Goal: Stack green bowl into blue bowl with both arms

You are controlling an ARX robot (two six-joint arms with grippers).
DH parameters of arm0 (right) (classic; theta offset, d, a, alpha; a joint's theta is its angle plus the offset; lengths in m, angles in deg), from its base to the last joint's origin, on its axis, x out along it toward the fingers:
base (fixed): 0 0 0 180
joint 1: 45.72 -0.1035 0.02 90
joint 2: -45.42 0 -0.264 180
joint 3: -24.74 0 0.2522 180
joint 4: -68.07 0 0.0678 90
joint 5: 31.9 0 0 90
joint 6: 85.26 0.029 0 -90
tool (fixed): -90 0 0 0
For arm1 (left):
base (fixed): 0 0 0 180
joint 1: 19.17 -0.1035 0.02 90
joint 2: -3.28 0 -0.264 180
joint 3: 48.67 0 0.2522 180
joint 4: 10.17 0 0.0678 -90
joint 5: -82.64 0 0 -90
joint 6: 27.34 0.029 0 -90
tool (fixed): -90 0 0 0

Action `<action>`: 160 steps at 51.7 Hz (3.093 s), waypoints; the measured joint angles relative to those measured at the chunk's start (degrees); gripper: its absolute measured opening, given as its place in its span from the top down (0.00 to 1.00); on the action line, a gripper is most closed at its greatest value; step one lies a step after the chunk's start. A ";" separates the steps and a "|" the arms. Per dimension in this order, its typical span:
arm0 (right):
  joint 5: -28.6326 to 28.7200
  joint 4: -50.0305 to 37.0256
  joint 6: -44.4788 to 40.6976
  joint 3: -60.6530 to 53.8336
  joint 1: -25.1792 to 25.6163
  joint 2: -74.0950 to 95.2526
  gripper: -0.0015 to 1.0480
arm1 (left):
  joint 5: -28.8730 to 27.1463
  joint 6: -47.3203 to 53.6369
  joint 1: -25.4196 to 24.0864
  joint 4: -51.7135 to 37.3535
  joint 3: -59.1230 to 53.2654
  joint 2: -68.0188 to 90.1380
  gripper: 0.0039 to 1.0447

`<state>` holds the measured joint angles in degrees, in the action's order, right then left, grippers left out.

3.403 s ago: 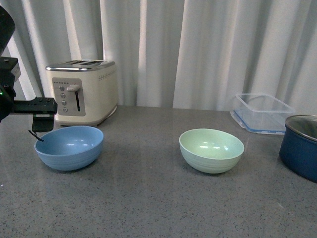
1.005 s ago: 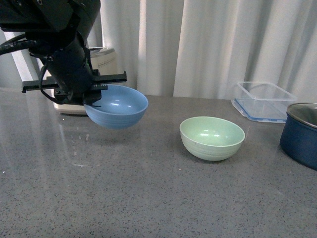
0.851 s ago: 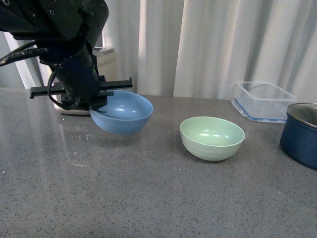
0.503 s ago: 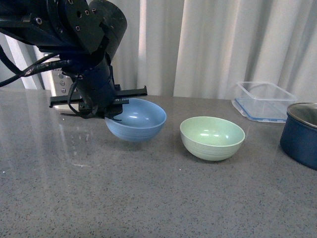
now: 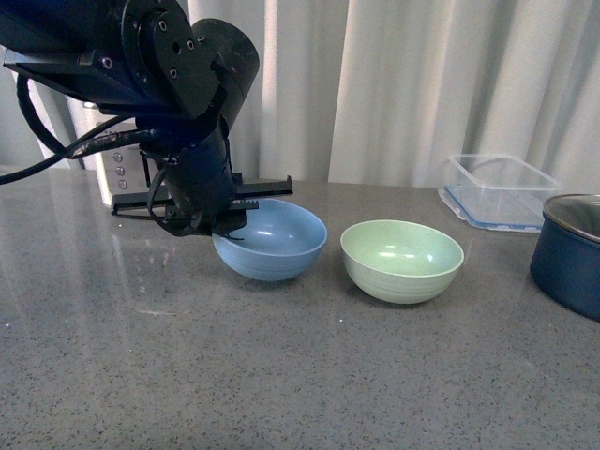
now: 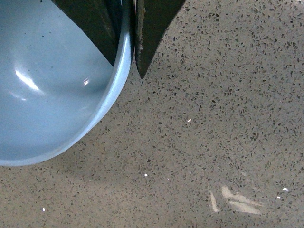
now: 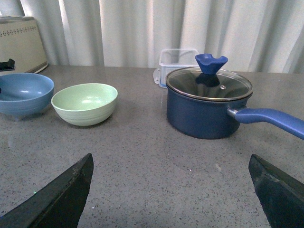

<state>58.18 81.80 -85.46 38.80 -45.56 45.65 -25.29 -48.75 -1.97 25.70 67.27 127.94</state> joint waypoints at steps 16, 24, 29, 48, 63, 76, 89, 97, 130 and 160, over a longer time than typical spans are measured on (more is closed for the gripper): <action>0.02 0.00 0.00 0.02 0.00 0.00 0.10 | 0.20 -0.33 0.90 0.09 0.72 1.36 0.96; 0.00 0.00 0.00 0.00 0.00 0.00 0.10 | 0.20 -0.35 1.29 0.24 1.14 1.66 0.96; 0.00 0.00 0.00 0.02 0.00 0.00 0.10 | 0.13 -0.35 1.42 0.35 1.18 1.68 0.96; 0.02 0.00 0.00 0.02 0.00 0.00 0.10 | -1.38 -0.33 0.87 0.87 0.20 1.51 0.65; 0.02 0.00 0.00 0.00 0.00 0.00 0.10 | -1.60 -0.37 -0.22 -1.88 -6.82 -5.75 0.13; 0.02 0.00 0.00 0.00 0.00 0.00 0.10 | -3.26 -0.09 -1.25 -5.11 -17.44 -17.84 0.06; 0.02 0.00 0.00 0.00 0.00 0.00 0.10 | -6.19 4.94 -1.05 -9.79 -26.69 -27.32 0.06; 0.00 0.00 0.00 0.00 0.00 0.00 0.10 | -6.14 5.84 -0.96 -9.84 -27.02 -27.43 0.06; 0.00 0.00 0.00 0.02 0.00 0.00 0.10 | 12.37 20.96 -11.52 -72.35 -85.29 -57.05 0.97; 0.00 0.00 0.00 0.02 0.00 0.00 0.10 | 17.81 21.00 -17.07 -65.26 -99.62 -79.25 0.97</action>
<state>58.18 81.80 -85.46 38.82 -45.56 45.65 -7.48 -27.75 -19.05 -39.57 -32.36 48.69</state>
